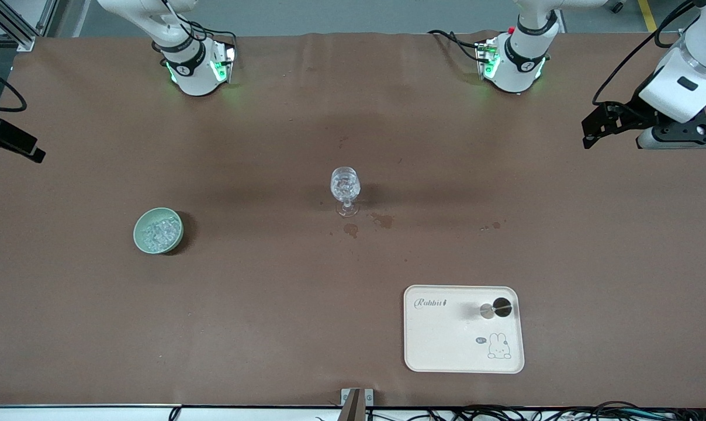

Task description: Pour wine and add ice with both arms

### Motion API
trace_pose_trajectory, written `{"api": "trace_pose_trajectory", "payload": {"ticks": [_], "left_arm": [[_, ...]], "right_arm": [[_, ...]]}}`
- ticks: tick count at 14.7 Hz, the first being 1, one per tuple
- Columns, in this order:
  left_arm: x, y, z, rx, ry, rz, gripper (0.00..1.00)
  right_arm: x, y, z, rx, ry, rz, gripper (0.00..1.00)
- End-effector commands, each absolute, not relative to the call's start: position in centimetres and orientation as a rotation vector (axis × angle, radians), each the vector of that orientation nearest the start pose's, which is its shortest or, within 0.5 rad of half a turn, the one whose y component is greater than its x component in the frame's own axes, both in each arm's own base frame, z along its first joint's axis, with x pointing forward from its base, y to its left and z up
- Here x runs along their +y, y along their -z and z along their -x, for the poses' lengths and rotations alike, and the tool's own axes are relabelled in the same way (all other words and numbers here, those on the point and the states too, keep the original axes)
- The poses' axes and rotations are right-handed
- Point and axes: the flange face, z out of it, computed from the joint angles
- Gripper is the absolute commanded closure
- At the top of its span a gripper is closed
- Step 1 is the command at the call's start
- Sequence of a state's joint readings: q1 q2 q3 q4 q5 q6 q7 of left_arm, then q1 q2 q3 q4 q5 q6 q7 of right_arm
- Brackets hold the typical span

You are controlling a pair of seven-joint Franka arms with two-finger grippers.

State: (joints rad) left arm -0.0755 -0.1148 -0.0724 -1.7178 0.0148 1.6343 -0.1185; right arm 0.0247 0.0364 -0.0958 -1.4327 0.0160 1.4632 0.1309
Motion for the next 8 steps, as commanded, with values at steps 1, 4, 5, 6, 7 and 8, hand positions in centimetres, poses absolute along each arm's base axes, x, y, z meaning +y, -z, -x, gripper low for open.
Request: {"api": "trace_pose_trajectory", "payload": {"ticks": [1,4,5,6,7,8], "left_arm": [[-7.34,-63.13,-52.41,0.043,0.031,3.127,0.0],[-7.33,-63.19,-52.45,0.029,0.032,3.125,0.0],[-7.33,-63.19,-52.45,0.029,0.032,3.125,0.0],[-7.25,-63.11,-52.51,0.031,0.029,3.125,0.0],[-7.28,-63.03,-52.5,0.029,0.027,3.128,0.0],[-7.2,-63.03,-52.51,0.026,0.026,3.128,0.0]], "right_arm": [[-3.63,-66.22,-54.71,0.291,-0.018,3.093,0.0],[-3.63,-66.21,-54.69,0.282,-0.02,3.094,0.0],[-3.63,-66.21,-54.69,0.282,-0.02,3.094,0.0],[-3.46,-66.21,-54.7,0.277,-0.02,3.095,0.0],[-3.46,-66.21,-54.7,0.277,-0.02,3.095,0.0],[-3.54,-66.21,-54.7,0.277,-0.02,3.095,0.0]]}}
